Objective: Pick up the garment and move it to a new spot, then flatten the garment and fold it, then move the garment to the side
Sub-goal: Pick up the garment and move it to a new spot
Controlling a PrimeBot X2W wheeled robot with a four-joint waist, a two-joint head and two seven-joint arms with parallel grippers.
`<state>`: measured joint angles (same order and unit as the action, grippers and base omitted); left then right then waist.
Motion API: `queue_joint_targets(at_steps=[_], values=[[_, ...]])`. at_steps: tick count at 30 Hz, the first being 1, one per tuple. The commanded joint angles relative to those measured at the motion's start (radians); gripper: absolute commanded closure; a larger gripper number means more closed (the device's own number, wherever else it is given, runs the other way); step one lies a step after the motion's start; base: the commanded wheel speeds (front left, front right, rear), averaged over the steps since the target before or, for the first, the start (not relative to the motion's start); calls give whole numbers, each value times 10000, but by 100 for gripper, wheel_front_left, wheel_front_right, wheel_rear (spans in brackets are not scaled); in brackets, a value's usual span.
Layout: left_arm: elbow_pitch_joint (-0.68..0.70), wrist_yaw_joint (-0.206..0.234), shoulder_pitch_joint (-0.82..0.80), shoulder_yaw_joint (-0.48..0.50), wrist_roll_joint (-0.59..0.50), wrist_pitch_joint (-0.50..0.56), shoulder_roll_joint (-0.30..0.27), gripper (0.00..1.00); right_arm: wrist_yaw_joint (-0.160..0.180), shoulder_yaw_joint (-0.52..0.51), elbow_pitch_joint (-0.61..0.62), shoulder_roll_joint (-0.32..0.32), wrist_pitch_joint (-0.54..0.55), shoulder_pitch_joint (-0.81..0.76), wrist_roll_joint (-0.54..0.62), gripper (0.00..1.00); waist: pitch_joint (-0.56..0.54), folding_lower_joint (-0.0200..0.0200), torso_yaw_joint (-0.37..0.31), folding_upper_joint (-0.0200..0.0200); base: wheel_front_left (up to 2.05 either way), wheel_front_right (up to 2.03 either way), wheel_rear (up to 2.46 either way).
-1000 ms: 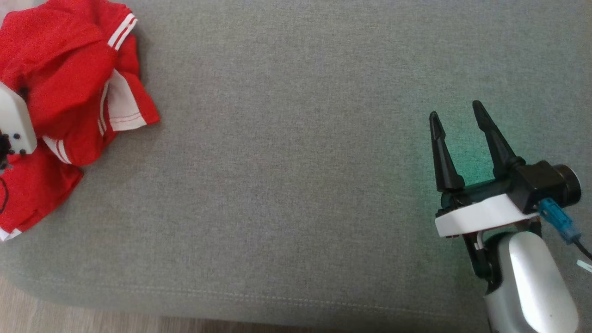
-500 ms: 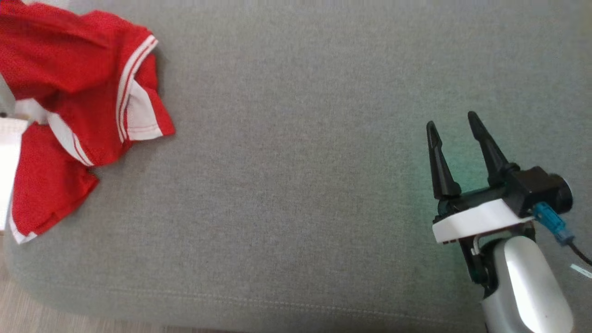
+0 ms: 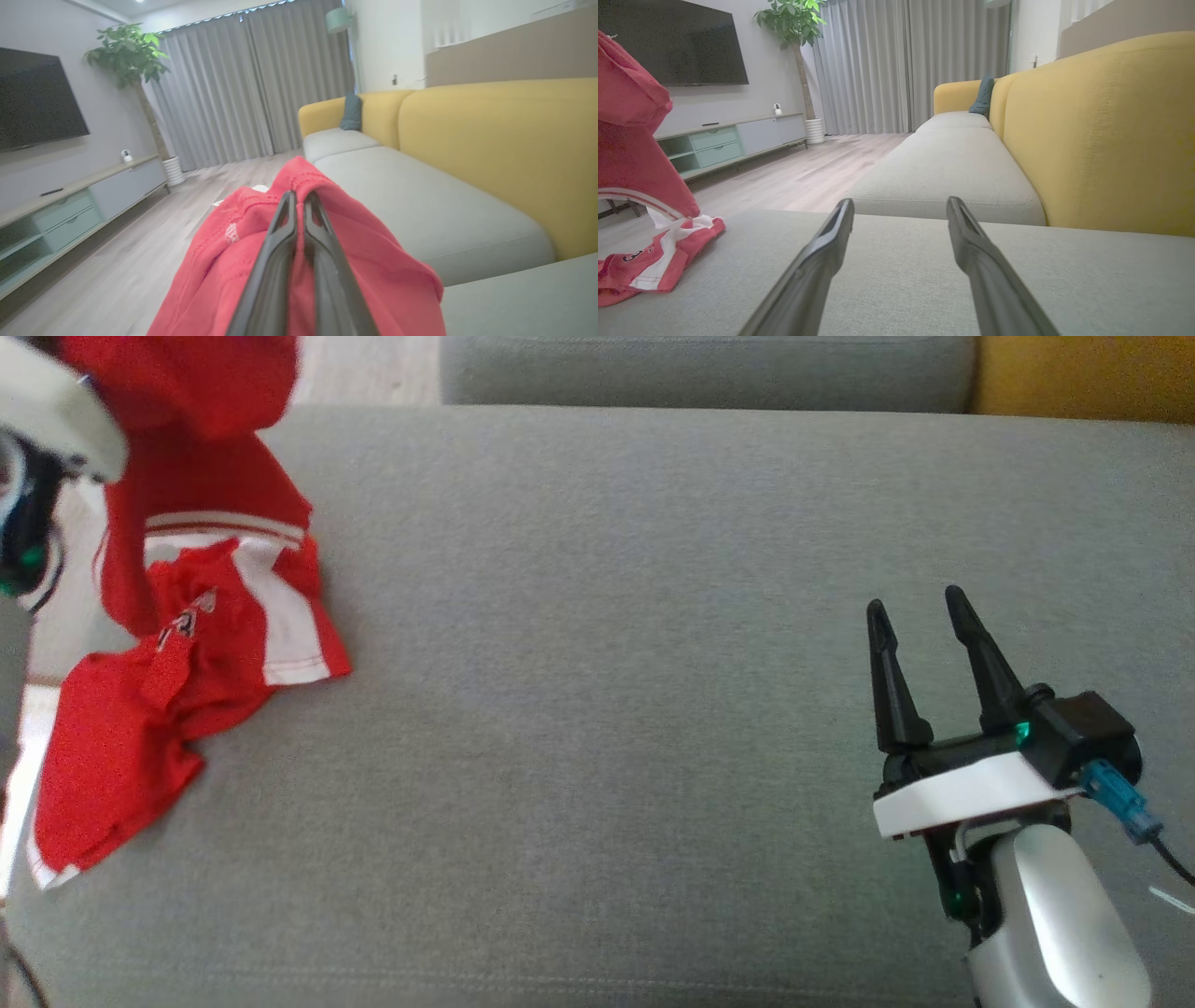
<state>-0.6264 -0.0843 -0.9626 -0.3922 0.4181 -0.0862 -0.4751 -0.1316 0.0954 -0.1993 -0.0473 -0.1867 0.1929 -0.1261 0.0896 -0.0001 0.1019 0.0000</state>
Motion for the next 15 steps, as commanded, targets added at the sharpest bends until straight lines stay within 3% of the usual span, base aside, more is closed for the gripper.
queue_joint_targets(at_steps=[1,9,15], values=[[618,130,-480,270,91,142,-305,100,9,219,272,-29,-108,346,-69,0,-120,1,-238,0,0,0,0],[3095,891,271,-241,435,1260,916,100,9,117,104,-29,-225,978,-131,0,-163,1,-1501,0,0,0,0],[3828,1539,800,-713,438,1423,1880,100,9,348,71,-29,-126,1556,70,0,11,1,-2749,0,0,0,0]])
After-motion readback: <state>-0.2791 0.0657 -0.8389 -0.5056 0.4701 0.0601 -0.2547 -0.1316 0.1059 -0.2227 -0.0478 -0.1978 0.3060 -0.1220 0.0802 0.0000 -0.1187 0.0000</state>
